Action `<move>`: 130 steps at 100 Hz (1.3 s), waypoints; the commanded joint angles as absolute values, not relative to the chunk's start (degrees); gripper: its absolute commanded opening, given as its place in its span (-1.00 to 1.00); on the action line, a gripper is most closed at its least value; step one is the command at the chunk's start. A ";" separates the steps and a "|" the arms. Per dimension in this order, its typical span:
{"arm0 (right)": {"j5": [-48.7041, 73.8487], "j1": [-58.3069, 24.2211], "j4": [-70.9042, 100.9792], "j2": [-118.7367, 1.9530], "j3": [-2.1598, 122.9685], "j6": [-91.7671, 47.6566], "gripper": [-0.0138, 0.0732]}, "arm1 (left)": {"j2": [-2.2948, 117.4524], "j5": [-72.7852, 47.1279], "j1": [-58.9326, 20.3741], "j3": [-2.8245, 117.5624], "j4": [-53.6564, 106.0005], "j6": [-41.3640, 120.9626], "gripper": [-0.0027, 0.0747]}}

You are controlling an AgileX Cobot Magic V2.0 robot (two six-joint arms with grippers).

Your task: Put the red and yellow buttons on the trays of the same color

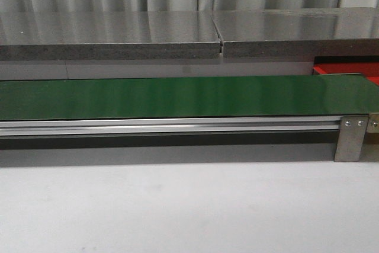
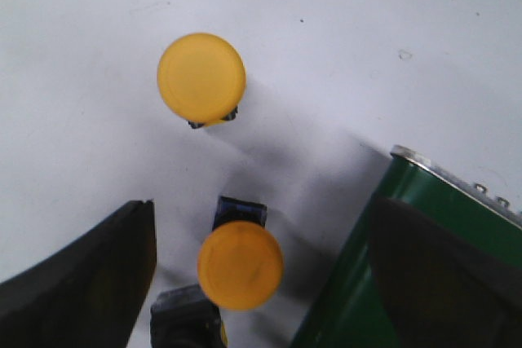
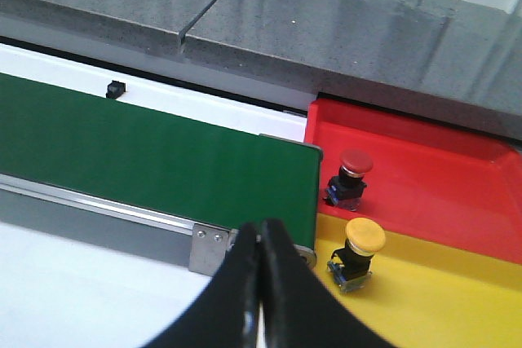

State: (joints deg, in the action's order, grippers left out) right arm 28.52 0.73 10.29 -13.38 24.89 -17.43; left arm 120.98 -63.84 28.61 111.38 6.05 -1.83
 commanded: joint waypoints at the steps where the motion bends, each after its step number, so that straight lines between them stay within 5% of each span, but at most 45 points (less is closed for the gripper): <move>1: 23.58 0.72 10.63 -13.81 26.29 -17.97 -0.84 | 120.29 -62.39 28.88 115.43 5.26 -2.76 0.45; 72: 23.58 0.72 10.63 -13.81 26.29 -17.97 -0.84 | 130.05 -50.53 30.10 118.91 5.50 -5.21 0.43; 106: 23.58 0.72 10.63 -13.81 26.29 -17.97 -0.84 | 129.94 -49.24 30.10 118.91 6.98 -5.21 -0.28; 130: 23.58 0.72 10.63 -13.81 26.29 -17.97 -0.84 | 126.44 -50.55 30.10 118.91 6.98 -4.19 -0.34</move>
State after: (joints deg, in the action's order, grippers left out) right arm 28.52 0.73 10.29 -13.38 24.89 -17.43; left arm 133.19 -51.76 29.85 117.01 6.10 -4.68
